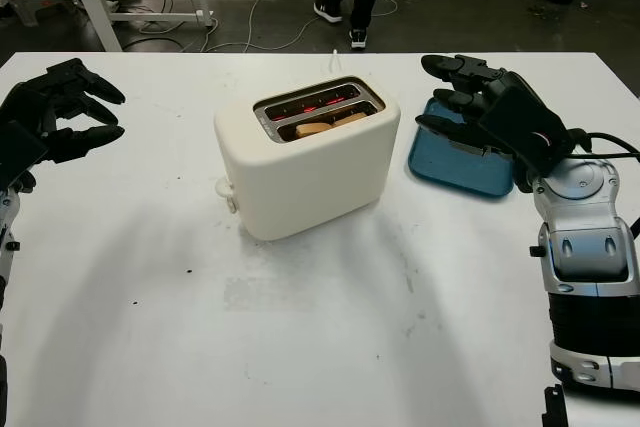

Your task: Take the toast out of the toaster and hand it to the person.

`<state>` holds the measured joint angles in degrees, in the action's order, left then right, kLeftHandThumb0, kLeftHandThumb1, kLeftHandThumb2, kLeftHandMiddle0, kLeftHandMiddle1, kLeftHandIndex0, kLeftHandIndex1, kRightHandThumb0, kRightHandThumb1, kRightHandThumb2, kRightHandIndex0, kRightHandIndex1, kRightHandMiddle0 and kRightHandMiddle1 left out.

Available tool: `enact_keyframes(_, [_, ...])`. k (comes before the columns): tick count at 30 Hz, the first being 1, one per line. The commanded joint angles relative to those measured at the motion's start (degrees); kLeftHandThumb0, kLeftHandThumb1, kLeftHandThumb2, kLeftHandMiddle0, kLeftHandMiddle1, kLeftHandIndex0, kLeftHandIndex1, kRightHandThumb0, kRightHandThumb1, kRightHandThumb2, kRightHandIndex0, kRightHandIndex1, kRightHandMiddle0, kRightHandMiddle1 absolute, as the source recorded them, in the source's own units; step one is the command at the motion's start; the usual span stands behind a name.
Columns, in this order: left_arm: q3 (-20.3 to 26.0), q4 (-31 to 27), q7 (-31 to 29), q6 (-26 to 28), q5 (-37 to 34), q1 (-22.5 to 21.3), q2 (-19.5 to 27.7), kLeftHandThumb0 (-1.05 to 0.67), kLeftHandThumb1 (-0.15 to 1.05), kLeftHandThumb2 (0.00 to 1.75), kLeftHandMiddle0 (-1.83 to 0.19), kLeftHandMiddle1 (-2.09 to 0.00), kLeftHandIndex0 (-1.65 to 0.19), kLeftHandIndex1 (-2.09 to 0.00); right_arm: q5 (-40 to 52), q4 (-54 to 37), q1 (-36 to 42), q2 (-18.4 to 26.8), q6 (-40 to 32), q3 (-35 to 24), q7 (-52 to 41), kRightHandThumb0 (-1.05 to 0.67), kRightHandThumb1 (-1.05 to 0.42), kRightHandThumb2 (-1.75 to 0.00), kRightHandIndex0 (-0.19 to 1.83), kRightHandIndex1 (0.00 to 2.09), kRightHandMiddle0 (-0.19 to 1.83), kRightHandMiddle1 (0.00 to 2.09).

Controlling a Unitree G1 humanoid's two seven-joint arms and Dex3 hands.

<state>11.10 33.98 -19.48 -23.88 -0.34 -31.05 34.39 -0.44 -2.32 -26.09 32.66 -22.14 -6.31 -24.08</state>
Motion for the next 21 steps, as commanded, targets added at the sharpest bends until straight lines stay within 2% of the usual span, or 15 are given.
enact_keyframes(1, [0.4, 0.7, 0.1, -0.8, -1.0, -1.1, -0.2, -1.05, 0.87, 0.00, -0.34, -1.51, -0.39, -1.36, 0.2, -0.6, 0.5, 0.1, 0.4, -0.2, 0.3, -0.34, -0.92, -0.19, 0.38, 0.00, 0.38, 0.00])
enact_keyframes(21, [0.2, 0.5, -0.3, -0.1, -1.7, -1.5, 0.1, -1.05, 0.85, 0.00, -0.32, -1.51, -0.40, -1.34, 0.4, 0.4, 0.5, 0.1, 1.5, -0.5, 0.3, -0.35, -0.92, -0.17, 0.39, 0.01, 0.39, 0.01])
